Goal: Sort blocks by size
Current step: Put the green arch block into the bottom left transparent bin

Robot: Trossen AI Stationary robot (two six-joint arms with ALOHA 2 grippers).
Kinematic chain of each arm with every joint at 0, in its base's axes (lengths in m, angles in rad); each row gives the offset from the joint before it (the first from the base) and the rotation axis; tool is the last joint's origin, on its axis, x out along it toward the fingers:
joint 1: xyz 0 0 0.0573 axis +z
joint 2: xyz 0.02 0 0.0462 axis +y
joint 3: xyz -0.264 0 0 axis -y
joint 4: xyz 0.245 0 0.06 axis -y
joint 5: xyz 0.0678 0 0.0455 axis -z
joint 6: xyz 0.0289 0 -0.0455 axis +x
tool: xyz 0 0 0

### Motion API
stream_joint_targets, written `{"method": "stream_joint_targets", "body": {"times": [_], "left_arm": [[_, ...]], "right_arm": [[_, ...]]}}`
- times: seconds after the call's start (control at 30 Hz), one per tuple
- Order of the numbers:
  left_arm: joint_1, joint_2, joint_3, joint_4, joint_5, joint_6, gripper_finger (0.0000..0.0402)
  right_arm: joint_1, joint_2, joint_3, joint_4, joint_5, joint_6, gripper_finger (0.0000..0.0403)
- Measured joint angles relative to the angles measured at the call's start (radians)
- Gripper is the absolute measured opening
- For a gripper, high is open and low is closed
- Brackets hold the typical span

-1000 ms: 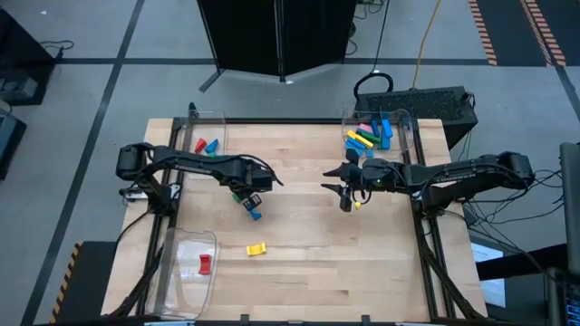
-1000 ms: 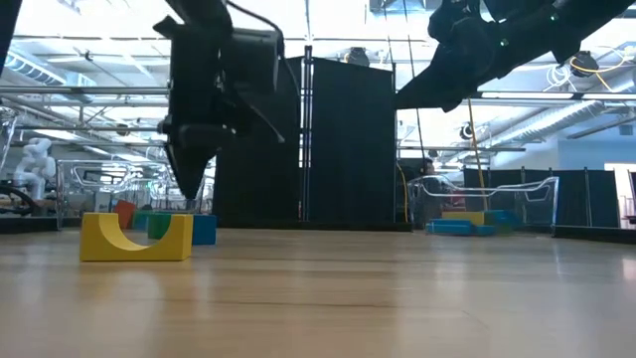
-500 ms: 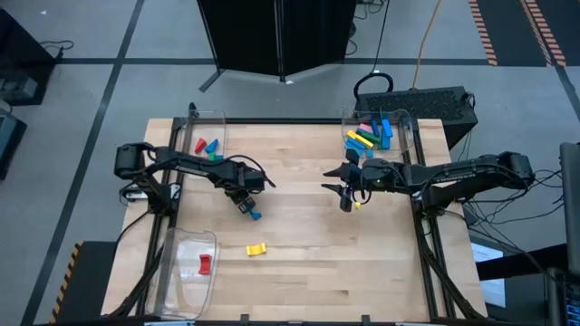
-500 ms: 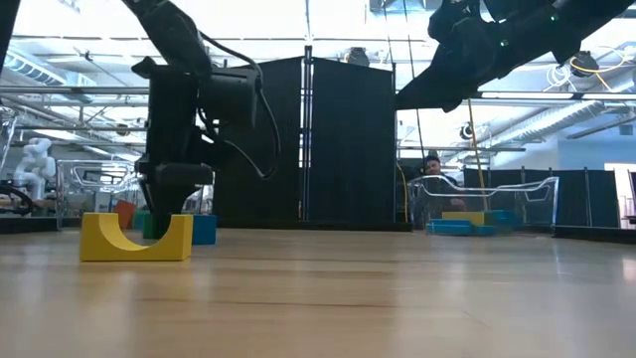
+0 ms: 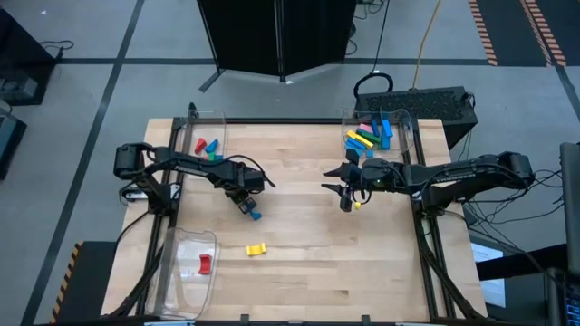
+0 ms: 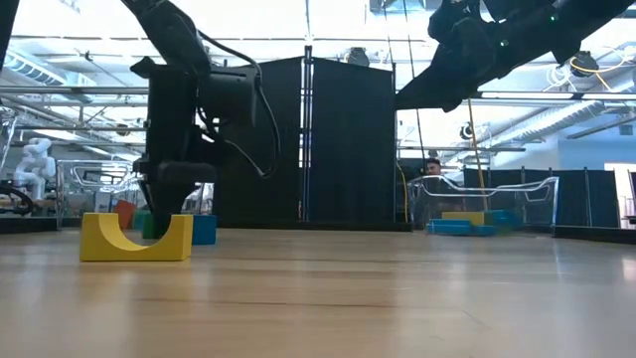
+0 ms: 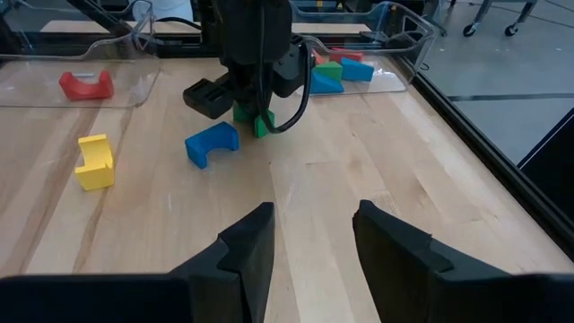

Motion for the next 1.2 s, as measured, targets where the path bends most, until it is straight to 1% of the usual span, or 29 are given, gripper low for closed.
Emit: {"method": "stream_joint_targets", "body": {"times": [0.13, 0.2, 0.43, 0.6, 0.77, 0.97, 1.2], "left_arm": [[0.0, -0.032, -0.002, 0.007, 0.0, -0.004, 0.0031], [0.0, -0.049, -0.002, -0.001, 0.0, -0.02, 0.0022], [-0.015, -0.119, -0.001, -0.03, 0.0, -0.058, 0.0034], [-0.052, -0.176, 0.0, -0.073, -0.001, -0.143, 0.0035], [-0.105, -0.234, 0.003, -0.081, 0.0, -0.207, 0.0036], [-0.169, -0.277, 0.058, -0.161, -0.001, -0.265, 0.0037], [-0.262, -0.279, 0.15, -0.279, -0.005, -0.338, 0.0037]], "right_arm": [[0.0, 0.0, 0.0, 0.0, 0.003, 0.0, 0.0148], [0.0, 0.0, 0.0, 0.0, 0.003, 0.0, 0.0148], [0.0, 0.0, 0.0, 0.0, 0.003, 0.0, 0.0148], [0.0, 0.0, 0.0, 0.0, 0.003, 0.0, 0.0148], [-0.002, 0.0, 0.0, 0.001, 0.003, 0.0, 0.0148], [-0.002, 0.0, 0.0, 0.001, 0.003, 0.0, 0.0148], [-0.002, 0.0, 0.0, 0.001, 0.003, 0.0, 0.0148]]}}
